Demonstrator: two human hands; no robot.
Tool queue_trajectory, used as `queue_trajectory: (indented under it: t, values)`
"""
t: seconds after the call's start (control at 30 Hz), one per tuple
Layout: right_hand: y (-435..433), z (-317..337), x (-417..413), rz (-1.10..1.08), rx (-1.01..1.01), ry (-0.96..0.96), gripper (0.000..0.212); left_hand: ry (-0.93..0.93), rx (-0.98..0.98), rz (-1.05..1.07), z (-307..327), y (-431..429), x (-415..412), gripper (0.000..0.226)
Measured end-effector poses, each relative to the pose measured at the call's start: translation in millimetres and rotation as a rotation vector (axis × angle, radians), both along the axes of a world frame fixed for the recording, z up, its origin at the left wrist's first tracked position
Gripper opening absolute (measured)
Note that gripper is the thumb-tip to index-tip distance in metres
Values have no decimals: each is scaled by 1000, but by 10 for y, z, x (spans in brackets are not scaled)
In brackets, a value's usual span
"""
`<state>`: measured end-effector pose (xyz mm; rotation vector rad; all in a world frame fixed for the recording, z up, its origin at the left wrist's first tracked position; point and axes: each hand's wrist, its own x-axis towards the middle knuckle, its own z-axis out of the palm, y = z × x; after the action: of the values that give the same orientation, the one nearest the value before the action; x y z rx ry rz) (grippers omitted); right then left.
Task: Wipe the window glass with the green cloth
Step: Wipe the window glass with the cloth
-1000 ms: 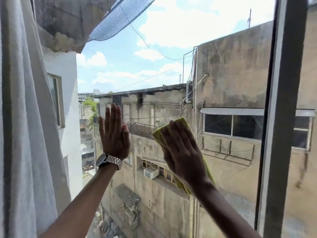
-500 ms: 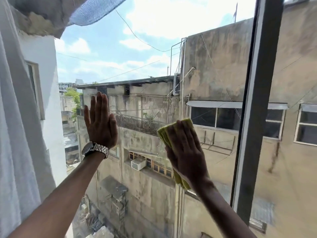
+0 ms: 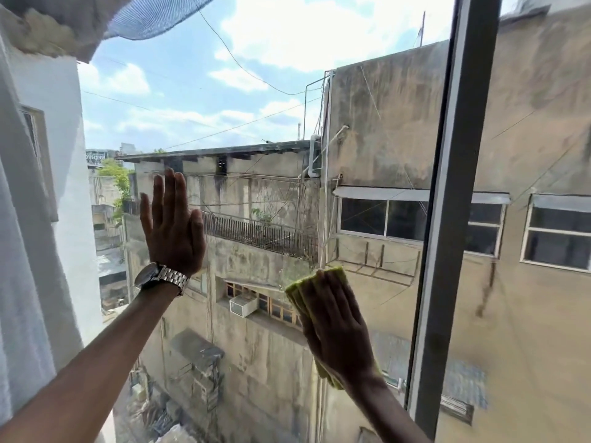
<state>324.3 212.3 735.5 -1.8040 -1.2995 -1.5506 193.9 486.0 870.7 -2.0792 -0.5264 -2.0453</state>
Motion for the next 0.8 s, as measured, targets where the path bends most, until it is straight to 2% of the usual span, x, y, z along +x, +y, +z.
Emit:
queue_trajectory:
  t: [0.1,0.17,0.23,0.3,0.4,0.47,0.53,0.6,0.7,0.8]
  values:
    - [137,653,45,20,-46,-91,56,6,2,7,-9,-8,2,63]
    - [421,1423,2,15,14,-147,56,16,-6,7,8,38,13,64]
    - [639,1888,-60,3,98,-114,58,12,0,8,1,66,21,64]
    - [637,1768,-76,-22,112,-76,61,9,-6,13,1,69,4,63]
    - [200,998,56,-29,86,-91,64,20,-19,22,21,8,-5,63]
    - [-47,705,138,-45,61,-116,71,57,-21,26,36,36,-45,62]
    - [-5,863,175,-40,124,-82,76,112,-21,41,12,95,-80,64]
    - [265,1339,79,-31,222,-41,70,124,-2,43,13,128,-74,64]
    - [882,1916,-198,-4,219,-66,64,68,35,9,20,185,-62,62]
    - [1173,1746,-338,24,116,-136,58,14,95,-50,-7,216,-66,59]
